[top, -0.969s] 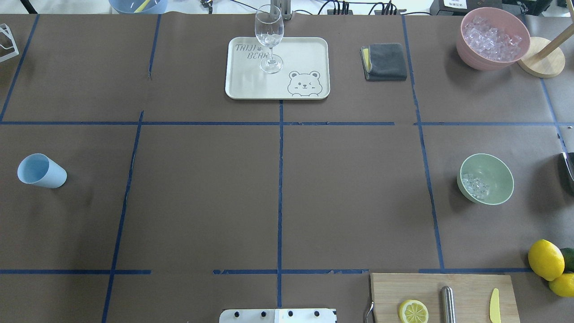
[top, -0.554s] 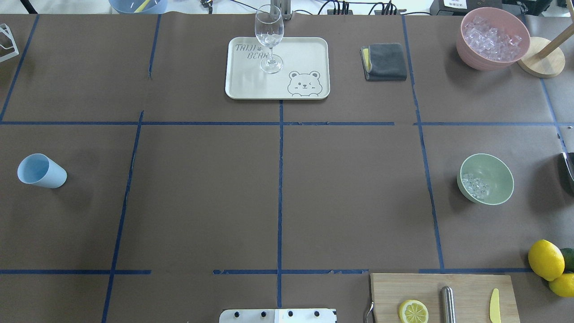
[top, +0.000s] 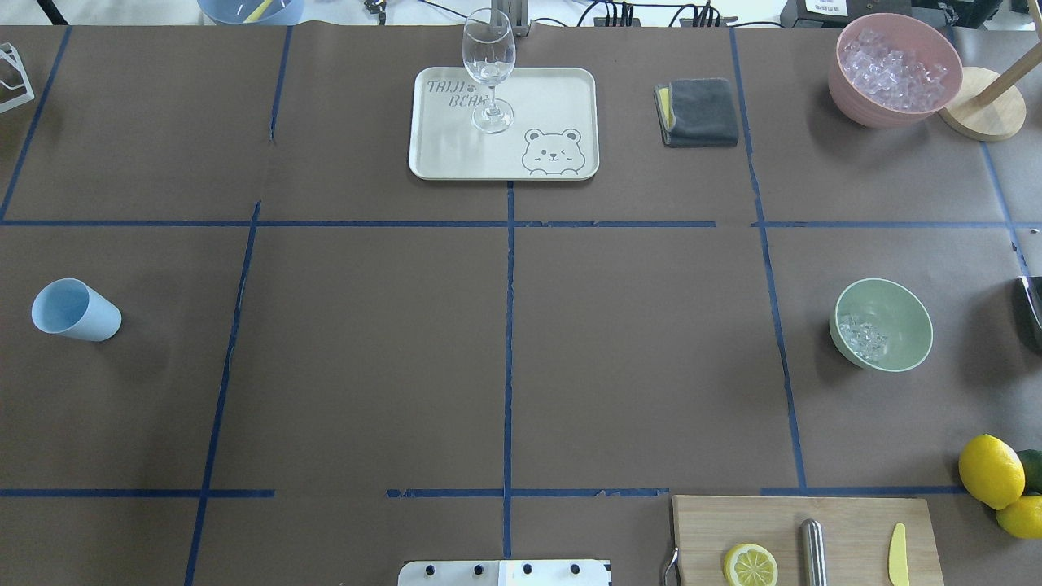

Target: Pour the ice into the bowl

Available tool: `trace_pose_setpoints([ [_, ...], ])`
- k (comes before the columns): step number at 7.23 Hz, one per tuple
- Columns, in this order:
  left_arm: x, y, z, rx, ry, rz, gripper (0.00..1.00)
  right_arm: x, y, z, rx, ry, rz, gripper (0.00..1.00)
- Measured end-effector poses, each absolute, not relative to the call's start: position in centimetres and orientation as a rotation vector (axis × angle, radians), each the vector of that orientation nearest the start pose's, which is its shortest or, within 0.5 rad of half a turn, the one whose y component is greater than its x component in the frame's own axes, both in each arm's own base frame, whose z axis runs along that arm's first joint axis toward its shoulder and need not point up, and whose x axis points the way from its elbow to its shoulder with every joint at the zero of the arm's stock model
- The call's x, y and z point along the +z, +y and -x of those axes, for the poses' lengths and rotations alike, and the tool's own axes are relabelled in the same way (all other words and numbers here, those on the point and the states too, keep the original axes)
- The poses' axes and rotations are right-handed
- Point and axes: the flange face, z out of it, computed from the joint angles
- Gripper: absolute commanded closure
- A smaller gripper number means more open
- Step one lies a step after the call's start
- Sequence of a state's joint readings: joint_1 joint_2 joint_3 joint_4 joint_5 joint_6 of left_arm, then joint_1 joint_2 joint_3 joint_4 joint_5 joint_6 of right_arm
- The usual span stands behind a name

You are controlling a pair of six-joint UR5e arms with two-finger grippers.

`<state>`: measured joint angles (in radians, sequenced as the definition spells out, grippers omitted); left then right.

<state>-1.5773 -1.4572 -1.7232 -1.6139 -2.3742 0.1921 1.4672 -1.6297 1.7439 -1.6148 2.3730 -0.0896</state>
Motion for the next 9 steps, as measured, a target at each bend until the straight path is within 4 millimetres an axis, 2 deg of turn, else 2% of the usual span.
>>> trace_pose_setpoints([
  [3, 62.4, -45.2, 6.4, 0.215, 0.785, -0.164, 0.0, 59.5, -48.3, -1.0, -0.216, -0.825, -0.069, 0.0],
  [9, 63.0, -44.7, 6.2, 0.213, 0.785, -0.148, 0.0, 60.4, -46.8, -1.1, -0.208, -0.838, -0.054, 0.0],
])
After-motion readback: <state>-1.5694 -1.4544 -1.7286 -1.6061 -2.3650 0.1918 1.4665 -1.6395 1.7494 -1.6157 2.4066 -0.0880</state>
